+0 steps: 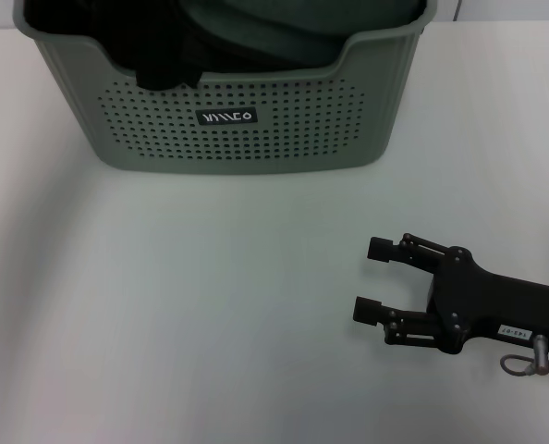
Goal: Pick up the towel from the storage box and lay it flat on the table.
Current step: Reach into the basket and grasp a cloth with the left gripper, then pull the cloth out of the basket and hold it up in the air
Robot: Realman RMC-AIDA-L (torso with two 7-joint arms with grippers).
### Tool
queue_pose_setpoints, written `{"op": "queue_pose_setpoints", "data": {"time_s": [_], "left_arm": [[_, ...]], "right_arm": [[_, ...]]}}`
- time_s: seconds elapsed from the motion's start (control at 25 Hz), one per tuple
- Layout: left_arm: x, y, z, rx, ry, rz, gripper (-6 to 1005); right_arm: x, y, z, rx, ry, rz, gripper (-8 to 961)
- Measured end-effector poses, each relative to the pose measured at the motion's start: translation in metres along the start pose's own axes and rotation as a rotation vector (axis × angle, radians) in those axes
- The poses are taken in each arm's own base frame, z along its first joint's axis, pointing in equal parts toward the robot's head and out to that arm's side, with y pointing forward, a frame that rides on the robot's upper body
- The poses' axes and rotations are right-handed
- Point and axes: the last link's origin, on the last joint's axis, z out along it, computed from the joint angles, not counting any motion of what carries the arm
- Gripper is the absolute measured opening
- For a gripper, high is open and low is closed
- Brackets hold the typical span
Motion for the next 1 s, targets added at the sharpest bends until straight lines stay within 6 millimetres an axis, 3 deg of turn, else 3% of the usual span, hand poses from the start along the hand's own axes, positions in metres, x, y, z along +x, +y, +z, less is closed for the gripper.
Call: {"op": "queue_pose_setpoints", "data": {"time_s": [0.48, 0.6, 0.76, 1.0], "left_arm": [[-0.002, 0.0, 0.001, -0.009, -0.011, -0.007, 434], [0.0, 0.0, -0.002, -0.016, 0.009, -0.022, 274], [0.007, -0.004, -0.014, -0.044, 0.114, -0.092, 35], [0.016, -0.013, -0.057, -0.135, 0.455, -0.182, 36]], "right_arm": [[0.0, -0.001, -0.002, 0.016, -0.008, -0.004, 860], [0.001, -0.001, -0.003, 0.019, -0.008, -0.006, 859], [0.002, 0.0, -0.004, 0.022, -0.008, -0.003, 857], [0.002, 0.001, -0.008, 0.04, -0.029, -0.003, 854]]}}
